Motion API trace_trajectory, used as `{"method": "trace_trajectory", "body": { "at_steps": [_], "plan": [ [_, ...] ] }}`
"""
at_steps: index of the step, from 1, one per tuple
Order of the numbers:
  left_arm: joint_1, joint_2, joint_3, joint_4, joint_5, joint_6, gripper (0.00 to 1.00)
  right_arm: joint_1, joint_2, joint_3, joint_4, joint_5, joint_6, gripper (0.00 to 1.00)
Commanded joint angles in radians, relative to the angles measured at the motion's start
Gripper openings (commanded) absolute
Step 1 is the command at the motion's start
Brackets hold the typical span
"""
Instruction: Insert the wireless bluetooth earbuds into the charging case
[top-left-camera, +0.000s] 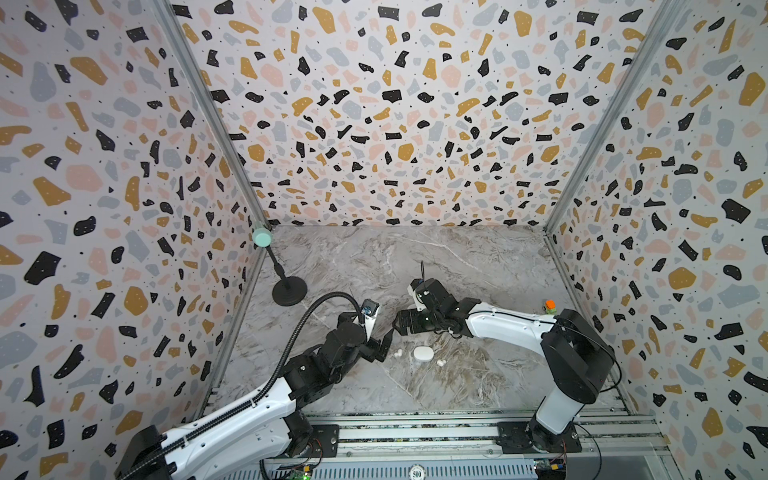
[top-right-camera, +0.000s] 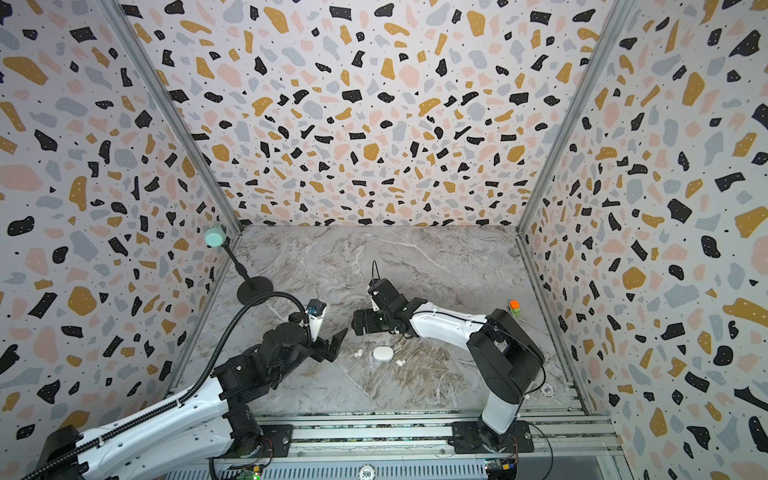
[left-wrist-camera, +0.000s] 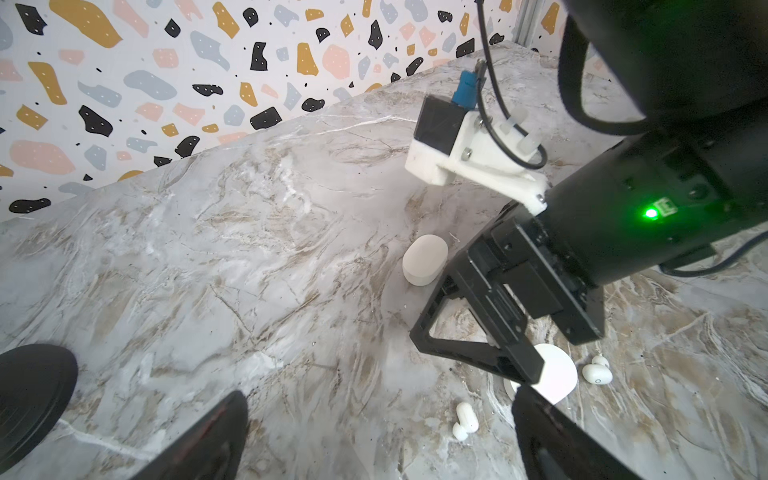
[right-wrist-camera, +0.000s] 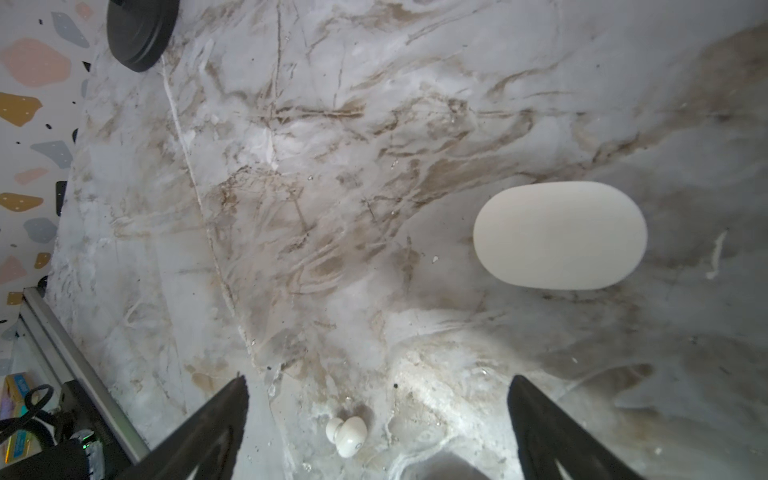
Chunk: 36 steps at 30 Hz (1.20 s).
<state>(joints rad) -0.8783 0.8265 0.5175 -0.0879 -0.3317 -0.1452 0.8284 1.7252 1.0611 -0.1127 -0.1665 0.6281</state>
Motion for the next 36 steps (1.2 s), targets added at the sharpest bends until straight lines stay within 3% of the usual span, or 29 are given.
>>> {"method": "trace_trajectory", "body": {
  "at_steps": [1,18,36],
  "plan": [
    [-0.003,0.002,-0.002,0.031,-0.013,-0.004,1.0,0.001,0.026,0.002,0.054,0.007,0.027,0.98],
    [-0.003,0.007,-0.001,0.027,-0.018,-0.007,1.0,-0.022,0.127,0.033,0.118,-0.019,0.069,0.97],
    [-0.004,0.009,0.003,0.023,-0.019,-0.009,1.0,-0.028,0.153,0.046,0.167,0.027,0.127,0.97]
  ]
}}
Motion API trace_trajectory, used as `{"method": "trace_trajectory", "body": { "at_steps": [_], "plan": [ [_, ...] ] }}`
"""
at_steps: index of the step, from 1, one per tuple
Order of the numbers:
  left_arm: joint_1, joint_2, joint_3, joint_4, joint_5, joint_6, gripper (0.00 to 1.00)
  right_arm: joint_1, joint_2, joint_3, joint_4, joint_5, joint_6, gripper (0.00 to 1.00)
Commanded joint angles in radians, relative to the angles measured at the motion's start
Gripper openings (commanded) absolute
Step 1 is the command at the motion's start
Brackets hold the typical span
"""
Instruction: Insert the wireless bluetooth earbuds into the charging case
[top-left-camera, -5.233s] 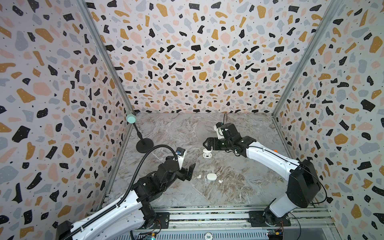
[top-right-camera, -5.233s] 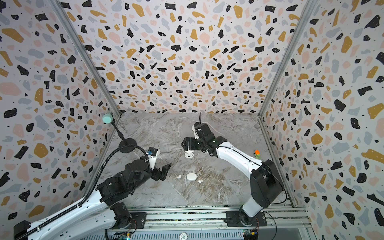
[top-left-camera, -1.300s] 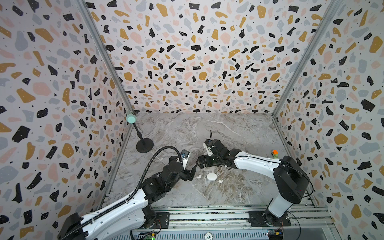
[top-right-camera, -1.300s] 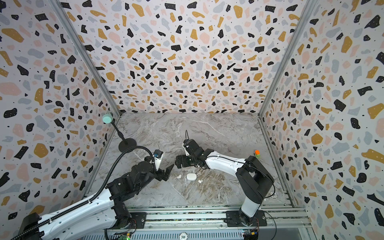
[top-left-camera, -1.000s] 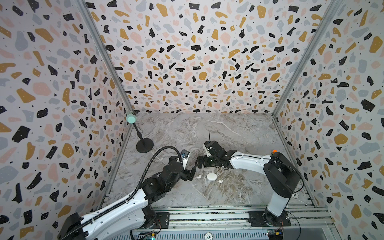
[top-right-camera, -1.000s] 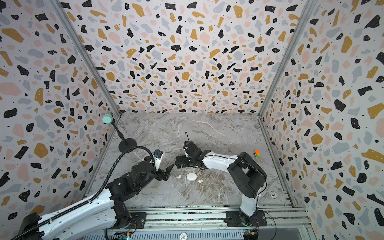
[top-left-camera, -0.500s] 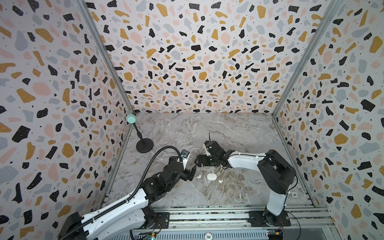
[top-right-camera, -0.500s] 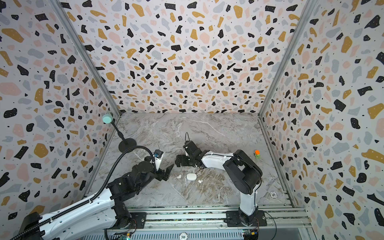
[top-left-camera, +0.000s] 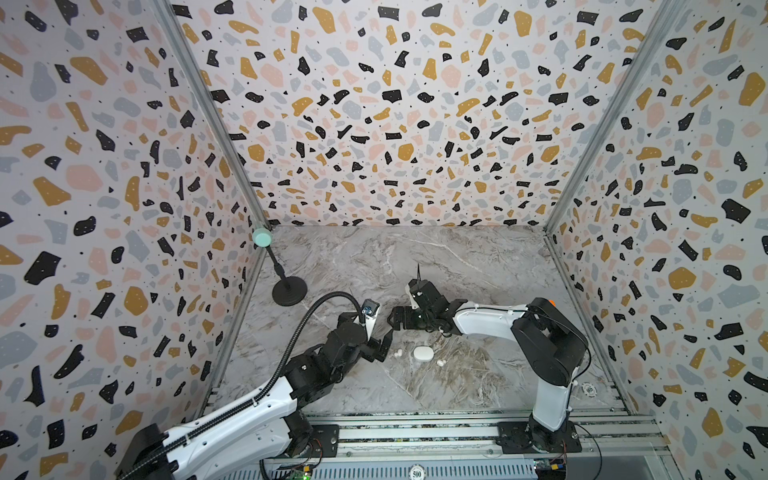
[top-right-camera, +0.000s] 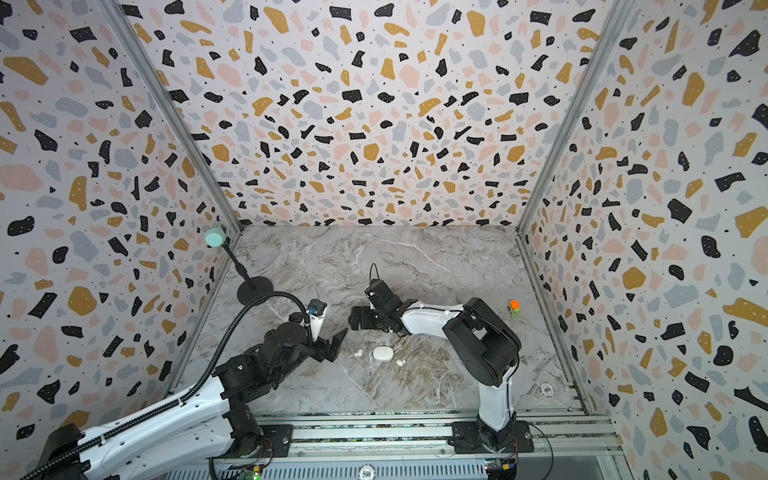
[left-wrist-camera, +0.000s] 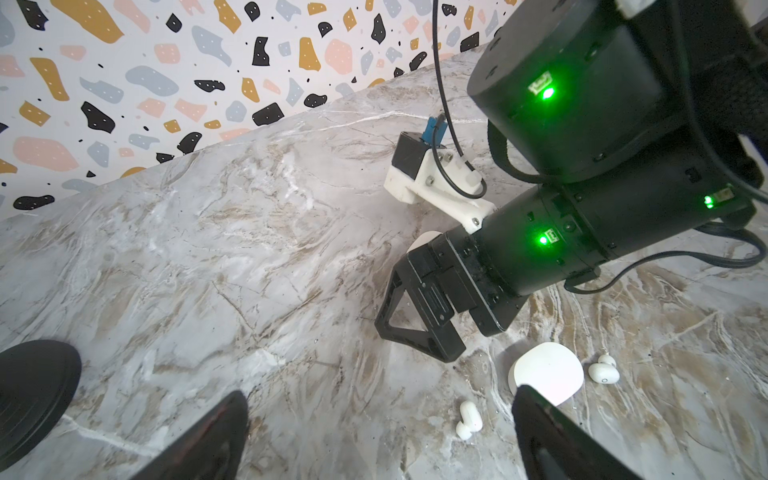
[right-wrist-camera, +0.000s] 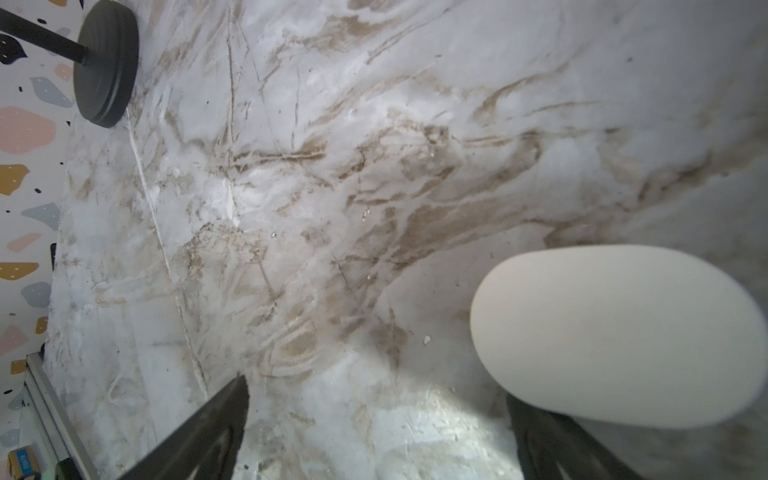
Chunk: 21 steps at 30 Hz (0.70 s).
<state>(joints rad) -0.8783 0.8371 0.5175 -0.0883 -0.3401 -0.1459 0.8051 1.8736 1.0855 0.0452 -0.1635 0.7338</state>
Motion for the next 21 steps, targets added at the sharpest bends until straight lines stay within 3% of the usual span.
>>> {"method": "trace_trajectory", "body": {
  "at_steps": [1,17,21],
  "plan": [
    [-0.003,-0.001,0.002,0.023,-0.011,-0.008,1.0,-0.005,0.008,0.023,0.011,0.025,0.024,0.97],
    [-0.002,-0.002,0.002,0.021,-0.016,-0.007,1.0,-0.014,0.035,0.046,0.035,0.016,0.048,0.97],
    [-0.002,-0.003,0.002,0.021,-0.013,-0.011,1.0,0.004,-0.022,0.02,0.018,0.021,0.06,0.97]
  ]
}}
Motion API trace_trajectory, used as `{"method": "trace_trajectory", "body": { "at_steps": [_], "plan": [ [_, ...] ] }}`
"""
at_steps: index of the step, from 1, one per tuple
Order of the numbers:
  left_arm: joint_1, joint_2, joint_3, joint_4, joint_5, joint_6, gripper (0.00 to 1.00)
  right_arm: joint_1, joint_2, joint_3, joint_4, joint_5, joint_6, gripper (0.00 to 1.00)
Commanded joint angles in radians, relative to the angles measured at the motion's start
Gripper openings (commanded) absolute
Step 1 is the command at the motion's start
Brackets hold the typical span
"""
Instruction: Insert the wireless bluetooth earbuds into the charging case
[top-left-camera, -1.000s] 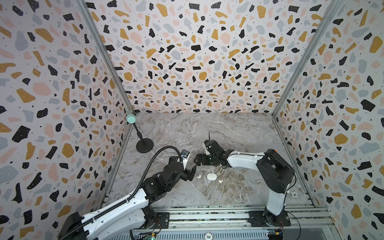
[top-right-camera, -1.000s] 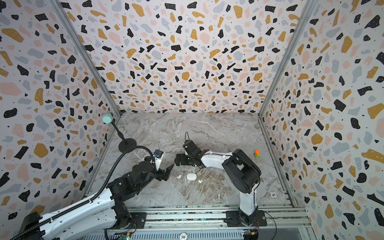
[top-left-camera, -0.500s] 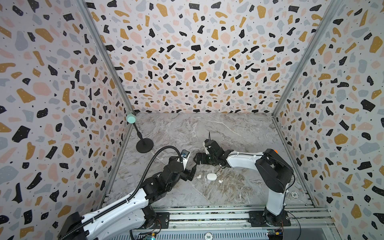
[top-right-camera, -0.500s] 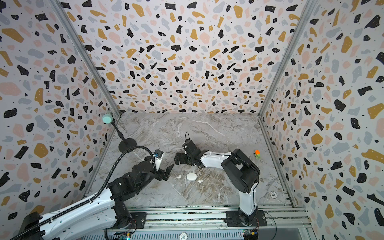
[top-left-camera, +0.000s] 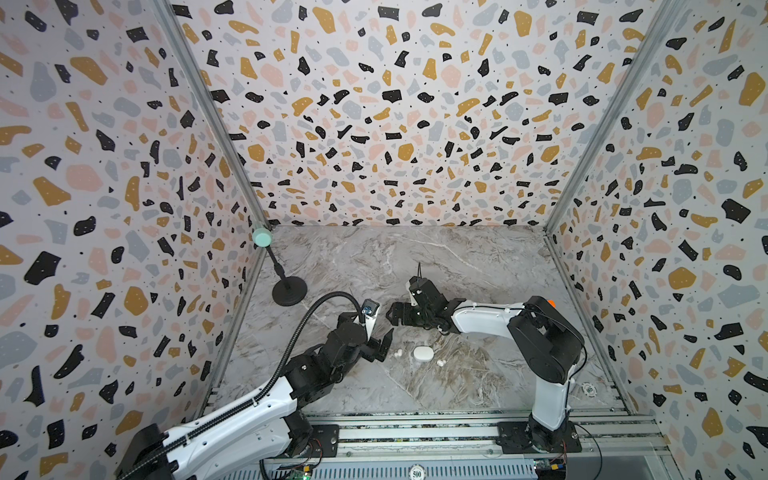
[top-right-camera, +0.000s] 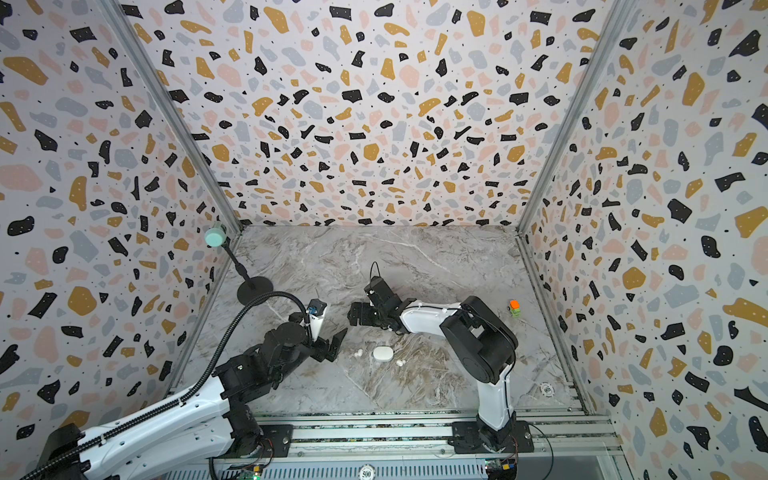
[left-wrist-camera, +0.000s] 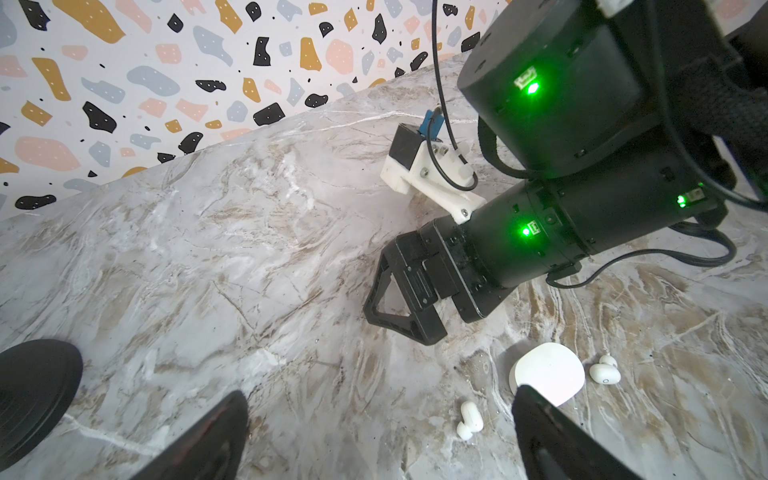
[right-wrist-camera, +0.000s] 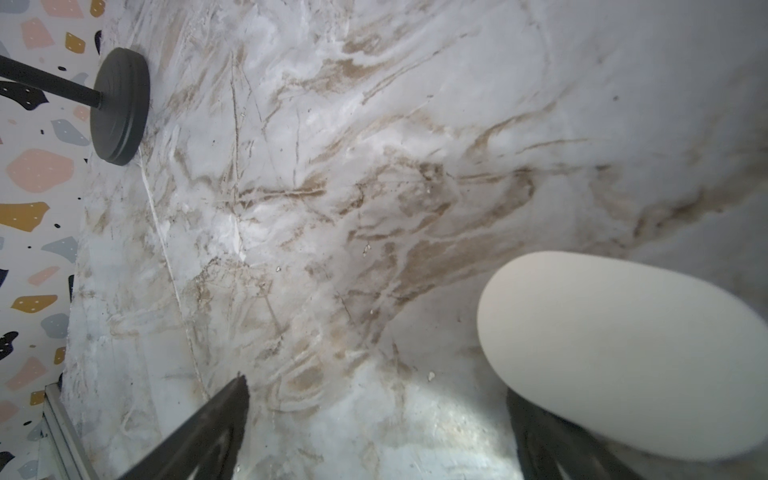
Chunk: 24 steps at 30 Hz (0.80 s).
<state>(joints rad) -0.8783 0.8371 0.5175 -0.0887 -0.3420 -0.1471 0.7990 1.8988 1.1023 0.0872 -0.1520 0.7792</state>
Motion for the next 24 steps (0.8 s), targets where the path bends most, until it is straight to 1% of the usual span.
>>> {"method": "trace_trajectory", "body": {
  "at_steps": [1,5,8,12,16,18,21,23,24],
  "plan": [
    [-0.002,-0.004,0.002,0.021,-0.009,-0.011,1.0,0.021,-0.077,-0.007,-0.029,0.015,0.015,0.97],
    [-0.004,-0.02,0.005,0.027,-0.015,-0.02,1.0,0.072,-0.202,-0.027,-0.083,0.054,0.017,0.99],
    [-0.001,-0.038,0.009,0.027,-0.02,-0.034,1.0,0.089,-0.298,-0.039,-0.157,0.083,0.043,1.0],
    [-0.002,-0.076,0.011,0.019,-0.033,-0.075,1.0,0.093,-0.405,-0.054,-0.33,0.162,0.111,0.99],
    [-0.001,-0.105,0.057,-0.052,-0.088,-0.158,1.0,0.105,-0.428,-0.016,-0.58,0.194,0.202,0.99],
    [-0.001,-0.108,0.091,-0.109,-0.12,-0.188,1.0,0.122,-0.427,-0.01,-0.665,0.194,0.236,0.99],
    [-0.001,-0.119,0.11,-0.173,-0.121,-0.239,1.0,0.16,-0.437,-0.03,-0.73,0.186,0.273,0.99],
    [-0.002,-0.137,0.096,-0.194,-0.117,-0.282,1.0,0.2,-0.437,-0.021,-0.778,0.232,0.29,1.0],
    [-0.001,-0.148,0.089,-0.204,-0.133,-0.312,1.0,0.215,-0.431,-0.006,-0.812,0.248,0.297,0.99]
  ]
}}
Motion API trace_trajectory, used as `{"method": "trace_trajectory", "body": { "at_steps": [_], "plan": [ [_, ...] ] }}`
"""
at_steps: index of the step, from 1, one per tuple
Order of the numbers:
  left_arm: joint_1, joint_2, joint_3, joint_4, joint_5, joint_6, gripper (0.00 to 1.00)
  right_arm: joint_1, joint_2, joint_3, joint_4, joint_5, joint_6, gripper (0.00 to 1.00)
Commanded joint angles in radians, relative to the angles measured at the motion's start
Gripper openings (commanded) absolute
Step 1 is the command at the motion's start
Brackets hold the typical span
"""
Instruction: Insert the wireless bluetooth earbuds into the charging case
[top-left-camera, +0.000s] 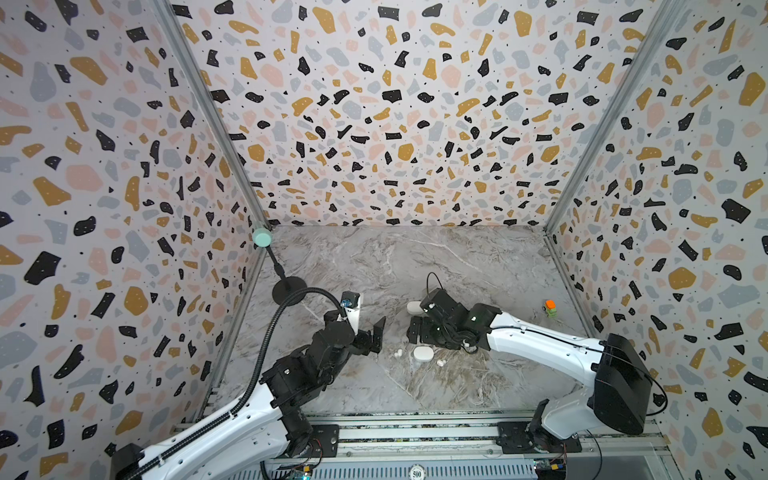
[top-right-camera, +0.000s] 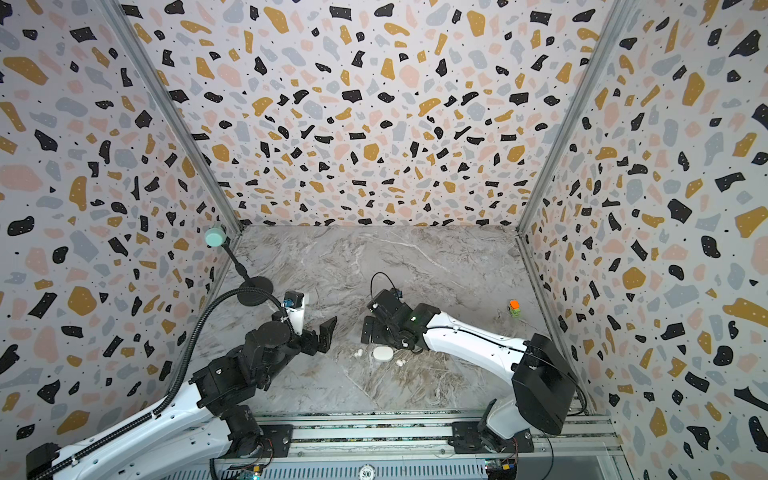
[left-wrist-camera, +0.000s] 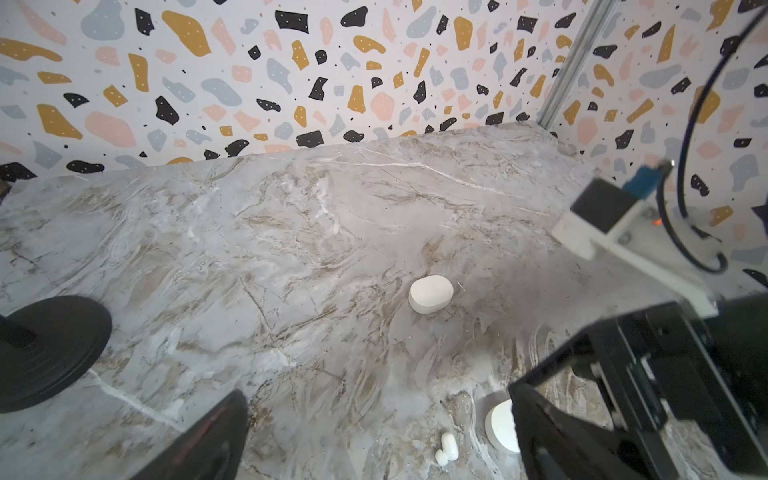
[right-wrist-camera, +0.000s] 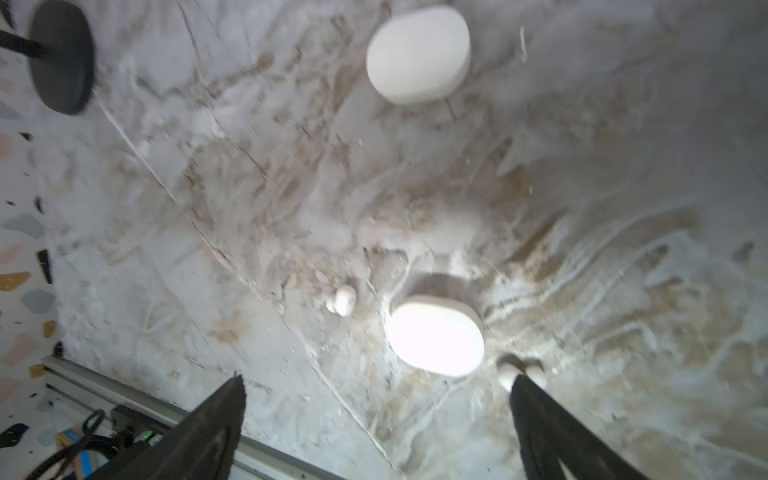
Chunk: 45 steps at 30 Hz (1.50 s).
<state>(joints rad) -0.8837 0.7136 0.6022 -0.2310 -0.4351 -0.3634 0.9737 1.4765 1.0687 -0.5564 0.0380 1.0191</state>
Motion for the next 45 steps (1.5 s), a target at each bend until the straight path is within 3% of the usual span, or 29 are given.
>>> {"method": "trace_trajectory", "body": {
  "at_steps": [1,5,11,17,28,45],
  "plan": [
    [0.004,-0.036,-0.001,-0.074,-0.066,-0.123,1.0,0.048,-0.002,0.038,-0.188,0.062,0.058,0.98],
    [0.005,-0.088,-0.022,-0.096,-0.128,-0.17,1.0,0.075,0.047,0.099,-0.279,0.069,0.071,0.93],
    [0.004,-0.107,-0.036,-0.082,-0.126,-0.171,1.0,0.099,0.145,0.171,-0.351,0.078,0.133,0.83],
    [0.005,-0.098,-0.033,-0.093,-0.12,-0.172,1.0,0.081,0.188,0.226,-0.373,0.08,0.185,0.83],
    [0.004,-0.096,-0.028,-0.094,-0.104,-0.169,1.0,0.03,0.279,0.272,-0.365,-0.037,0.122,0.83],
    [0.004,-0.094,-0.027,-0.099,-0.106,-0.169,1.0,-0.033,0.348,0.296,-0.356,-0.071,0.051,0.78]
  ]
}}
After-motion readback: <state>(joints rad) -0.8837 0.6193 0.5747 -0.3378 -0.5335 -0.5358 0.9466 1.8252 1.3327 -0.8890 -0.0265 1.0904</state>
